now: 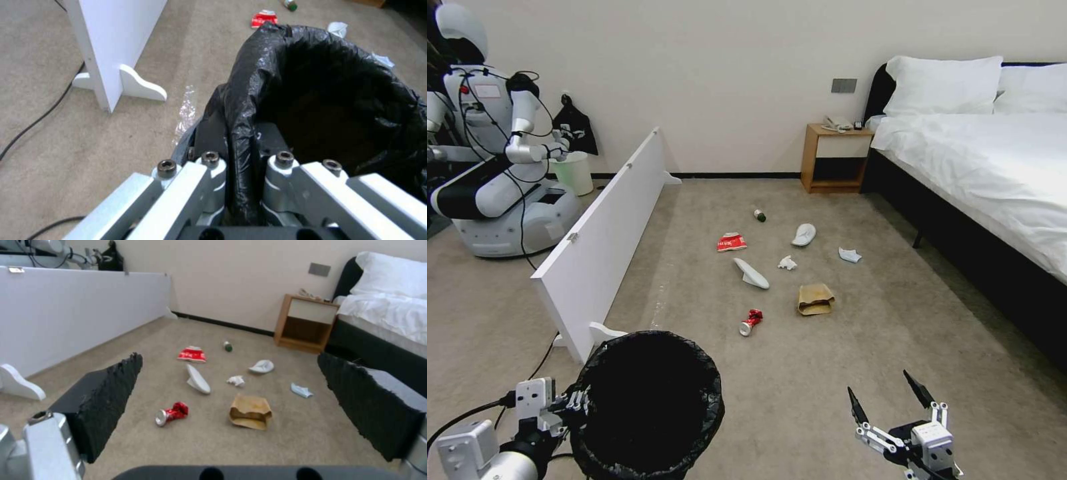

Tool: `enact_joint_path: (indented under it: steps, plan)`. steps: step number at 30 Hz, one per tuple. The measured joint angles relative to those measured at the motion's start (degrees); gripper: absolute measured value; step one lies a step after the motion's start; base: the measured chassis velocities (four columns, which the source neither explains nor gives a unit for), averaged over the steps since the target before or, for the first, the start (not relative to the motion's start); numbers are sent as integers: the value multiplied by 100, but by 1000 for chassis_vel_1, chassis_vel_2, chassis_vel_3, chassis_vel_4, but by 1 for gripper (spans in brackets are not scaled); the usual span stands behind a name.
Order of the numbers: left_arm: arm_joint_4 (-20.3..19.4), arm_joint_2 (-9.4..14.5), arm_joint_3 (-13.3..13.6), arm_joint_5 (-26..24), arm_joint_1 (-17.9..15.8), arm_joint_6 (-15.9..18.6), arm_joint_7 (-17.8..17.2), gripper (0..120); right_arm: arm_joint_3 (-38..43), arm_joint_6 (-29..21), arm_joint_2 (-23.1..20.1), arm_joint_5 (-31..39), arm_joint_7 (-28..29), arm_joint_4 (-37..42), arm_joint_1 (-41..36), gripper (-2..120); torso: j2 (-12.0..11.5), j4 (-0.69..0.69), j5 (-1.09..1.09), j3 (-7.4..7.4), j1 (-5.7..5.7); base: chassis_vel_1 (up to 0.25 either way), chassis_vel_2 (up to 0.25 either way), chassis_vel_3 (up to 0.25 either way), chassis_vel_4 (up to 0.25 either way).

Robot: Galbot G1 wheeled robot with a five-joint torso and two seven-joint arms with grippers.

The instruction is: Pick up the trash bin, then pick up the garbage from the floor and place it into the trash bin.

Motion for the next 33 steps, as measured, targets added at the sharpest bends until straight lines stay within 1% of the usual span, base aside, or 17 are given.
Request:
enact_joint_path:
  steps: [18, 33]
  plan:
    - [0, 0, 1, 6, 19, -3, 3, 5, 6, 23, 8, 7, -28, -3, -10, 100, 0, 0, 1, 0, 0, -109, 113, 110, -103]
    - [-2, -10, 1, 10, 43, -3, 3, 5, 17, 39, 5, 6, -49, 14, -35, 100, 0, 0, 0, 0, 0, -127, 135, 128, -129]
